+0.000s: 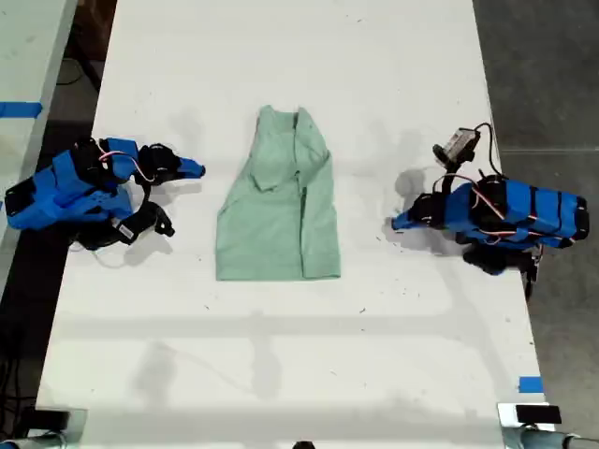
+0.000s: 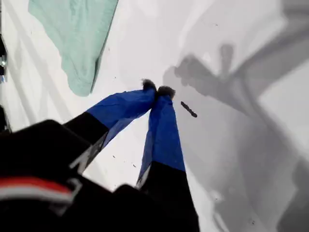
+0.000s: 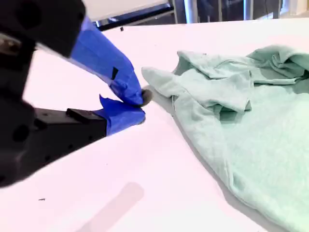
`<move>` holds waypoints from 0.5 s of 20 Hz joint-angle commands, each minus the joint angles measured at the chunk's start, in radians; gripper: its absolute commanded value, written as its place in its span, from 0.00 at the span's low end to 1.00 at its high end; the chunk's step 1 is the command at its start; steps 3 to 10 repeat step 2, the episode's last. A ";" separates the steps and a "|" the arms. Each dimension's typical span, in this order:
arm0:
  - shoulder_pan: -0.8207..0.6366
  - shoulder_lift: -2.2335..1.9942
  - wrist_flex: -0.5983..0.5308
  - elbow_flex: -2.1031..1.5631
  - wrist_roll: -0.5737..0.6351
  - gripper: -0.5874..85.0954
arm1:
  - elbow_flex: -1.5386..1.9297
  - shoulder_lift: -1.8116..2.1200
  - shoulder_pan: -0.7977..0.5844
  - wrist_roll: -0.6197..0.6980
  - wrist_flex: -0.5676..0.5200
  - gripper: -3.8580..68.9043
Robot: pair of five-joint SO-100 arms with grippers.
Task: Fold t shirt
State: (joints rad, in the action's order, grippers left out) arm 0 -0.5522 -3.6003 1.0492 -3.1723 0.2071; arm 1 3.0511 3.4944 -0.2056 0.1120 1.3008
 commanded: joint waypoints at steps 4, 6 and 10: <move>0.015 -0.006 -0.005 0.003 -0.003 0.01 | 0.048 0.011 0.009 -0.012 0.006 0.07; 0.015 -0.006 -0.005 0.003 -0.003 0.01 | 0.048 0.011 0.009 -0.012 0.006 0.07; 0.015 -0.006 -0.005 0.003 -0.003 0.01 | 0.048 0.011 0.009 -0.012 0.006 0.07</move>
